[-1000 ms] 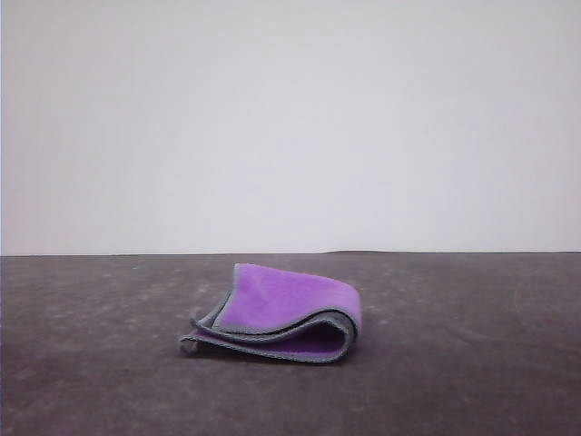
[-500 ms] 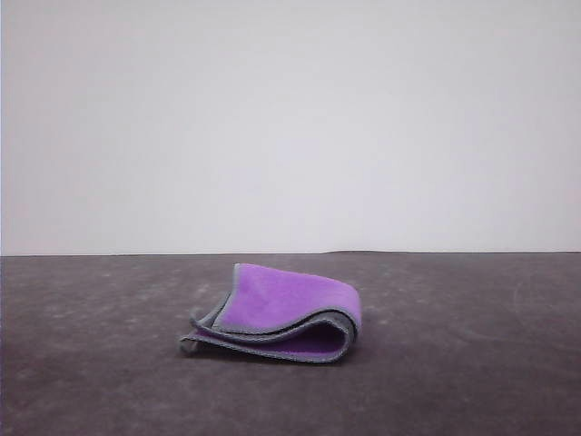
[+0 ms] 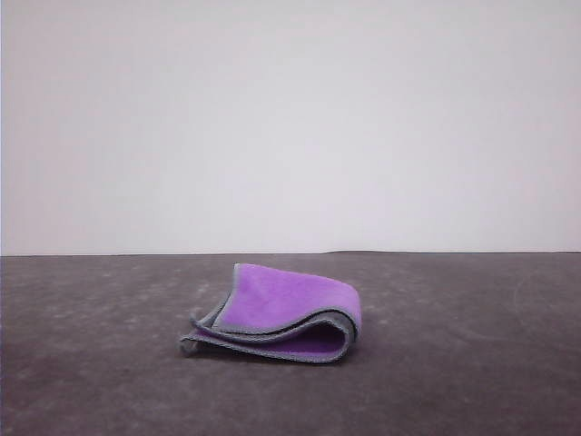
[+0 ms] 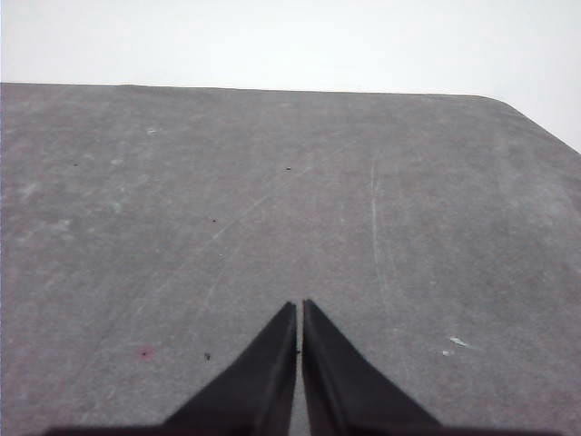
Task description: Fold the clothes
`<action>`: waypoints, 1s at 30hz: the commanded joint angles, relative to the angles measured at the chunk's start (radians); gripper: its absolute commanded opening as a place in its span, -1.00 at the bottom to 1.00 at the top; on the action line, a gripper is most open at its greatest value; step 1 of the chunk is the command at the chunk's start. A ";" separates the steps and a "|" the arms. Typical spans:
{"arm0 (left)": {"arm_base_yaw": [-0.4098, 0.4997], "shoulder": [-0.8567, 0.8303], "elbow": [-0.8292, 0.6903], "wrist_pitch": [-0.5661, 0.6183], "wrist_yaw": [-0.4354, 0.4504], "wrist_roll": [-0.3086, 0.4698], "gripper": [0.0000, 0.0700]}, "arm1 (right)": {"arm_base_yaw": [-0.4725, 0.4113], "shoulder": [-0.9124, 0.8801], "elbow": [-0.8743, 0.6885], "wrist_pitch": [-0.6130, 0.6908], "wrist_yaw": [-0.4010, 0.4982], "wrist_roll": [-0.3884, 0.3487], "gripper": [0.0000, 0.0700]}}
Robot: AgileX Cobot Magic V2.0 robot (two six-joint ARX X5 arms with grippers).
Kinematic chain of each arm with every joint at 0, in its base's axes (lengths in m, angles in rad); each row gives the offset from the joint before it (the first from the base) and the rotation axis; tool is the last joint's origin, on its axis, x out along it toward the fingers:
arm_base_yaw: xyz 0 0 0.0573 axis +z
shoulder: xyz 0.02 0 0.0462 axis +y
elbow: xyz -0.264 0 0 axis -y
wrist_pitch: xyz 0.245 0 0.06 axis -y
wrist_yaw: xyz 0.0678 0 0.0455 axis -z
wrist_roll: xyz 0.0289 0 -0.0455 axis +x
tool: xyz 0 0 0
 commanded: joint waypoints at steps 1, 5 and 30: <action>0.001 0.000 -0.019 -0.011 -0.003 0.010 -1.00 | -0.002 -0.001 -0.004 0.005 0.003 0.011 -0.98; 0.001 0.000 -0.019 -0.011 -0.003 0.011 -1.00 | -0.002 -0.001 -0.004 0.005 0.003 0.010 -0.98; 0.001 0.000 -0.019 -0.011 -0.003 0.011 -1.00 | -0.002 -0.001 -0.004 0.005 0.003 0.010 -0.98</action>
